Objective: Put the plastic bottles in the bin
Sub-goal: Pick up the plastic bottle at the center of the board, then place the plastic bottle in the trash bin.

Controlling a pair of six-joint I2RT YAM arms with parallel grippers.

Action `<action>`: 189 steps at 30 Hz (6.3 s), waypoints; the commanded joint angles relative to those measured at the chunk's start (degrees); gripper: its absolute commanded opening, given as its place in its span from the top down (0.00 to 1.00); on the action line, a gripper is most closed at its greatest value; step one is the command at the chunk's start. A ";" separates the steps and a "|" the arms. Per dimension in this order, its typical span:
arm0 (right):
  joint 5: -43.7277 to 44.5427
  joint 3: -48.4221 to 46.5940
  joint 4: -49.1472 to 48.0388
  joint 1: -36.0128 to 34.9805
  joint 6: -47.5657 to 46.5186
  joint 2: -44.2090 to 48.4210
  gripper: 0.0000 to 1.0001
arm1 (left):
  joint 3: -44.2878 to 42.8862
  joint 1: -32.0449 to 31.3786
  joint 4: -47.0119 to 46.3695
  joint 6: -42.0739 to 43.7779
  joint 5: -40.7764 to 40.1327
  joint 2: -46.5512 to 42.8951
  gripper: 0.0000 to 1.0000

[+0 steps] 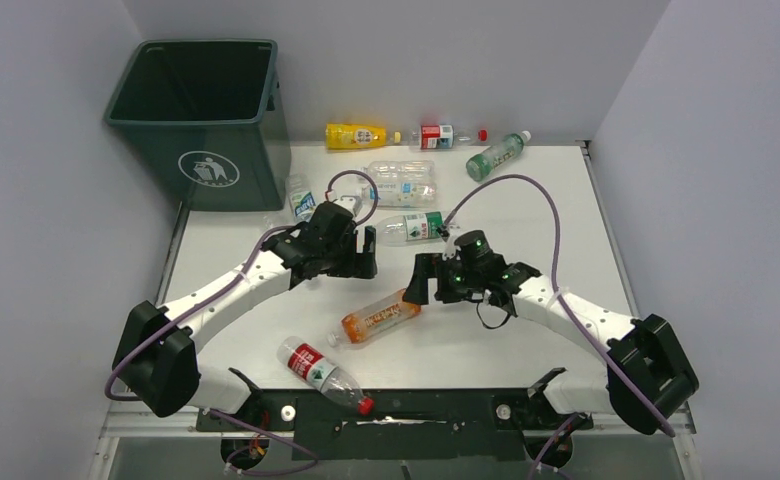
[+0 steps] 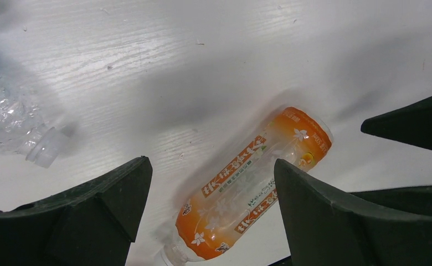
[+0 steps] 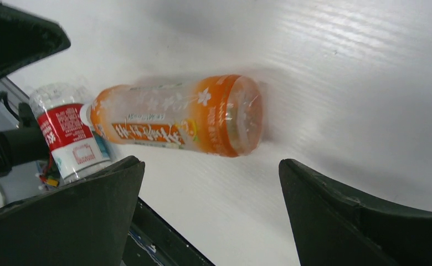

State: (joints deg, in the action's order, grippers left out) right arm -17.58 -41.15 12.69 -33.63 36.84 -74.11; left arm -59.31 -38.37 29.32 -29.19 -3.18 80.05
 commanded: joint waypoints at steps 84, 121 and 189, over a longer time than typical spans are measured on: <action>-5.56 -17.24 -1.03 6.74 1.71 -11.83 0.47 | 3.62 -0.39 -12.10 6.43 8.28 -1.50 0.15; -12.74 -18.94 0.65 10.18 1.20 -7.46 0.25 | -0.46 -3.91 -11.18 9.36 7.86 2.60 0.37; -11.02 -0.43 2.78 13.37 0.17 9.22 0.02 | -76.76 48.28 0.72 8.80 17.44 31.09 0.10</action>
State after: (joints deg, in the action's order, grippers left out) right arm -27.49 -41.65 18.44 -19.38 36.84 -64.90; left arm -133.45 9.45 31.77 -20.71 15.09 111.53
